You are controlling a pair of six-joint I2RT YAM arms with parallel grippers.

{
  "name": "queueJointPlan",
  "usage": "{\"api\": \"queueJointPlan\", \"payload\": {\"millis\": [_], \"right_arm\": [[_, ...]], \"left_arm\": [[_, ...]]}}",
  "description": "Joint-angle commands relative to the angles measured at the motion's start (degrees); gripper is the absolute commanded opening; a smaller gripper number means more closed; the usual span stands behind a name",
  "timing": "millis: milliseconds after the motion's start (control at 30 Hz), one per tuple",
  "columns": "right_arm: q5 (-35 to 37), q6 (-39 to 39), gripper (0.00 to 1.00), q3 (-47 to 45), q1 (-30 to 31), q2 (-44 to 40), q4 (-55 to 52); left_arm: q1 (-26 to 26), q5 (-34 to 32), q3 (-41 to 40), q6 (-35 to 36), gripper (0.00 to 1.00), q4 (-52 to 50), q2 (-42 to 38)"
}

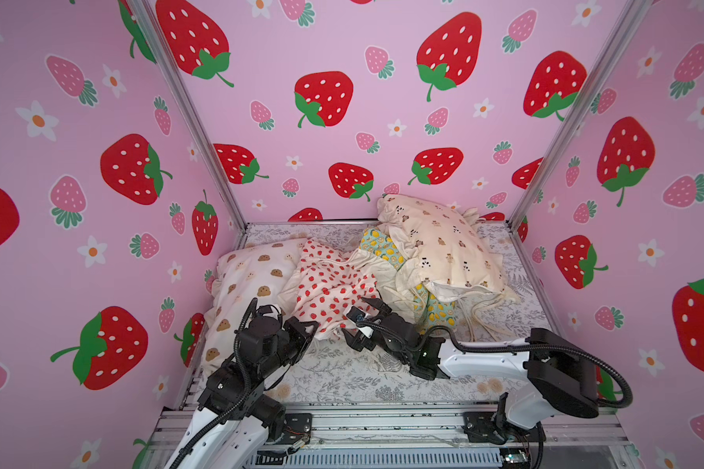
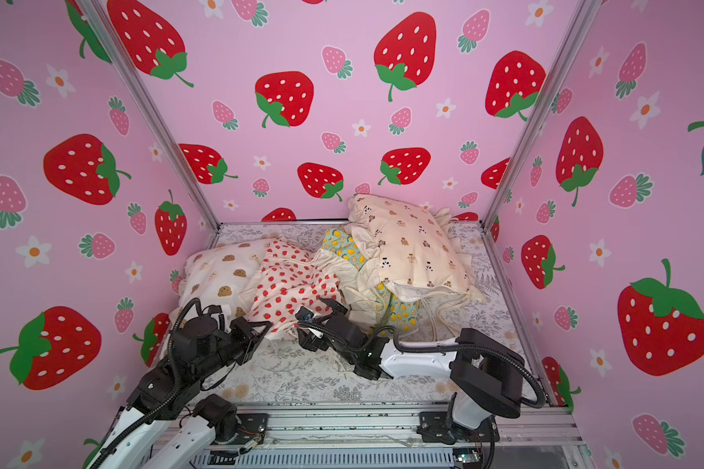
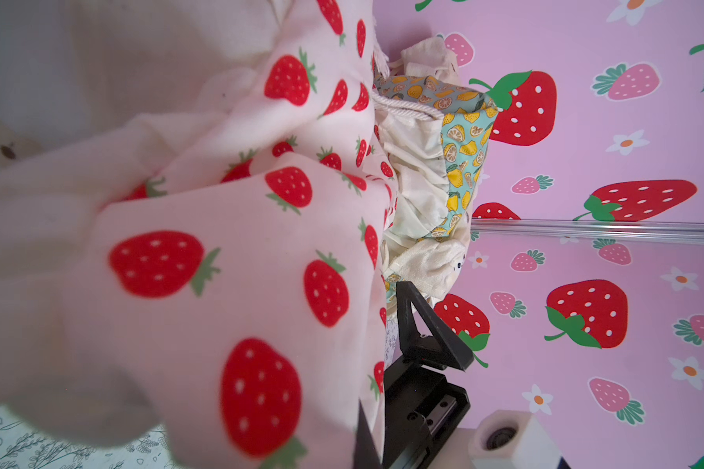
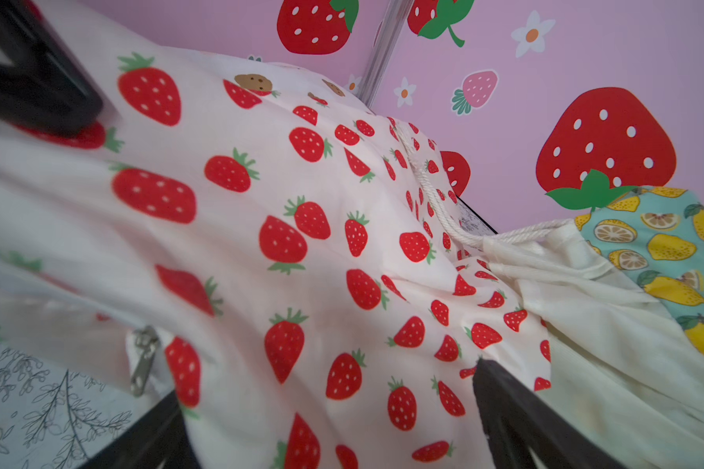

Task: Zip up pillowcases
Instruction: Adjust the pillowcase at the center of the board.

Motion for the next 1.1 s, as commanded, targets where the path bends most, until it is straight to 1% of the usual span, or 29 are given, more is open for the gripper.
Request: {"api": "queueJointPlan", "payload": {"millis": [0,100,167,300,433,500,567,633,700,733,800,900,967,1067], "right_arm": [[3.56,-1.48,0.98,3.45,0.00,2.51,4.15],[7.67,-1.27,0.96,4.23,-0.30,4.62,8.40],[9.91,-0.36,0.94,5.11,-0.91,6.25,10.58],[15.72,1.77,0.91,8.20,-2.17,10.29,11.38],[21.98,6.57,0.89,9.48,-4.33,11.31,7.76],[22.36,8.34,0.88,8.23,-5.32,10.03,6.37],[22.66,8.40,0.88,7.73,-5.47,8.73,4.18],[19.31,8.02,0.91,6.17,-5.38,6.79,2.89],[9.91,6.54,0.95,3.35,-5.15,3.95,3.50],[6.69,6.20,0.96,2.63,-4.83,2.78,2.84],[-0.44,6.90,0.97,2.12,-4.44,-0.23,-2.23],[-6.80,8.44,0.99,-0.86,-3.68,-5.11,-7.35],[-10.21,9.87,1.00,-3.51,-3.36,-8.87,-9.09],[-14.07,12.63,1.00,-5.03,-3.34,-13.55,-13.40]], "left_arm": [[0.21,-0.47,1.77,0.23,0.00,1.19,-0.55],[0.21,-0.47,1.31,-0.62,0.00,1.15,-1.07],[0.21,1.15,1.39,-0.84,0.00,0.88,-1.46],[0.21,1.63,1.46,-1.55,0.00,0.42,-2.10],[0.21,0.64,3.11,-0.55,0.00,-2.35,-2.42],[0.21,0.23,3.54,-0.23,0.00,-3.12,-2.66],[0.30,0.23,3.66,0.00,0.00,-3.09,-2.61],[0.30,0.23,3.68,0.11,0.00,-2.98,-2.42],[0.30,0.23,3.45,0.12,0.00,-2.10,-2.11],[0.31,0.23,3.37,0.16,0.00,-1.61,-1.92],[0.37,0.23,3.32,0.03,0.00,-0.84,-1.38],[0.39,0.23,2.93,-0.05,0.00,0.39,-1.41],[0.39,0.23,2.80,0.12,0.00,0.84,-1.48],[0.39,0.18,2.67,0.12,0.00,1.11,-1.37]]}}
